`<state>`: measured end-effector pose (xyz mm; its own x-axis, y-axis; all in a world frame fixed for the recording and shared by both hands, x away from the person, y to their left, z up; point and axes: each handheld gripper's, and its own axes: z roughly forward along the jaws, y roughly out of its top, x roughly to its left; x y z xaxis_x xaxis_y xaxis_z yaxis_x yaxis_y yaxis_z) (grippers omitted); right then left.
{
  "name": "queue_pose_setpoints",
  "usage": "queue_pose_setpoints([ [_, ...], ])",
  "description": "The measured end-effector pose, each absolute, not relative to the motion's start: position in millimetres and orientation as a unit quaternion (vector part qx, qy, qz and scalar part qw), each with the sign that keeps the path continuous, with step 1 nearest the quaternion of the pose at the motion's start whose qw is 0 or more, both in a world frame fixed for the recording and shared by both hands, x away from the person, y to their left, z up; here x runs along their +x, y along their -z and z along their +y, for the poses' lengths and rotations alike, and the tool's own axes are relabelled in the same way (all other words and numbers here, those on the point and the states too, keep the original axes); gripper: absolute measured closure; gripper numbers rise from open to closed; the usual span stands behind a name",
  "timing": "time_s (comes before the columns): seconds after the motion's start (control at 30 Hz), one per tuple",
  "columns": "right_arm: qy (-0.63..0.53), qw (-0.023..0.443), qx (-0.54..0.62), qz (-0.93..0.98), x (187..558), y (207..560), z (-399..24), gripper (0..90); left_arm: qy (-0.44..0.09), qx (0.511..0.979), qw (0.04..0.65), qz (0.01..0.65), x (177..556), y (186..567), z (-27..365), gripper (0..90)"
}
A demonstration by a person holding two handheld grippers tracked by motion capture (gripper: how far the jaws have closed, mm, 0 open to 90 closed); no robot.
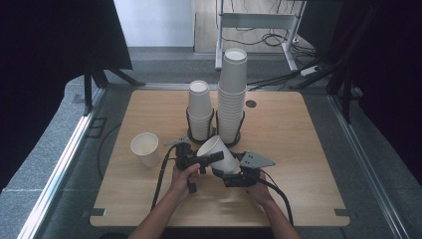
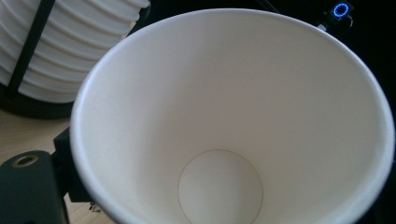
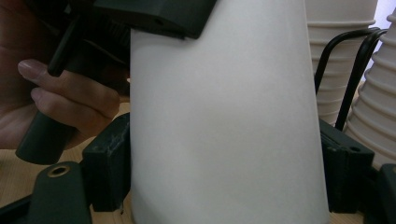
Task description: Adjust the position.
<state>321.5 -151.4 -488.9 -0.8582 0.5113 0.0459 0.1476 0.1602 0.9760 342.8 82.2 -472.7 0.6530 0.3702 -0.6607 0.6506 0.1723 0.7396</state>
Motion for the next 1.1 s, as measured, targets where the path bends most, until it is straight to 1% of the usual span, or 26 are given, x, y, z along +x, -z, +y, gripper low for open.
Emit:
queue_pose_setpoints([
  [0.1, -0.609, 0.141, 0.226, 0.747, 321, 489, -150, 19.0, 0.099, 0.634, 0.656, 0.398, 341, 471, 83, 12.7],
  [0.23, -0.591, 0.138, 0.233, 0.760, 323, 492, -149, 14.4, 0.091, 0.626, 0.667, 0.393, 339, 465, 90, 13.0],
  [0.33, -0.582, 0.134, 0.240, 0.765, 324, 494, -150, 13.0, 0.076, 0.628, 0.667, 0.393, 337, 462, 95, 13.0],
  [0.53, -0.554, 0.131, 0.246, 0.784, 325, 497, -150, 12.8, 0.061, 0.621, 0.673, 0.397, 336, 457, 104, 13.0],
  [0.7, -0.527, 0.135, 0.259, 0.798, 325, 501, -152, 13.1, 0.037, 0.631, 0.669, 0.390, 333, 449, 108, 12.9],
  [0.93, -0.529, 0.132, 0.268, 0.794, 322, 498, -158, 13.1, 0.012, 0.640, 0.664, 0.386, 329, 443, 110, 12.9],
  [1.1, -0.534, 0.137, 0.275, 0.788, 321, 496, -164, 14.1, -0.030, 0.654, 0.643, 0.396, 326, 443, 110, 12.8],
])
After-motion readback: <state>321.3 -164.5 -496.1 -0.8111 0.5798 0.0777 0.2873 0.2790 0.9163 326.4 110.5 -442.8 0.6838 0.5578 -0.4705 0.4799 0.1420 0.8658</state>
